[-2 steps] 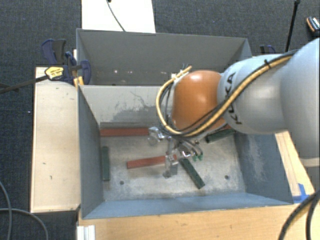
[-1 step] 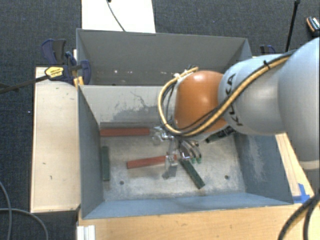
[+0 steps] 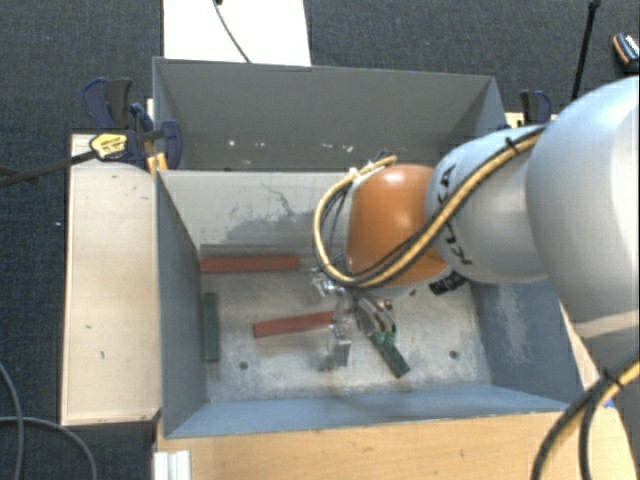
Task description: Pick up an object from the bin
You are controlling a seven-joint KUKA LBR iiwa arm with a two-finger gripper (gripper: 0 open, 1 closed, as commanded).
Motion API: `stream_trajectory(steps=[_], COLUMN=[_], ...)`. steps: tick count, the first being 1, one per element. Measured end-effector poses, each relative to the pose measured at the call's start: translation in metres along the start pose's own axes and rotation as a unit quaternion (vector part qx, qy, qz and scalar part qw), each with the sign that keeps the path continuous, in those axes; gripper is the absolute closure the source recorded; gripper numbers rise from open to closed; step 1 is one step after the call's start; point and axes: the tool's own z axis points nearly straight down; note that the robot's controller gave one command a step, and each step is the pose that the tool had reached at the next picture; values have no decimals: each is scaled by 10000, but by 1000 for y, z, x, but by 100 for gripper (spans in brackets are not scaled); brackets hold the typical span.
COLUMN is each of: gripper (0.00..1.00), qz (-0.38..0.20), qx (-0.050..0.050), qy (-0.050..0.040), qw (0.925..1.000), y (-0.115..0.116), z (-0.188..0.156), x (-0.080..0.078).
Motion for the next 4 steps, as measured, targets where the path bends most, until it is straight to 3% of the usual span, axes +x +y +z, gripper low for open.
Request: stream_trajectory(steps=[1,2,4], gripper=[0,100,100], qz=[15,31,87], qx=[-1,-3,-6], qy=[-4,-6,-50], qw=[10000,10000,9999], y=[0,0,1], z=[0,-1,-86], x=[0,0,-3])
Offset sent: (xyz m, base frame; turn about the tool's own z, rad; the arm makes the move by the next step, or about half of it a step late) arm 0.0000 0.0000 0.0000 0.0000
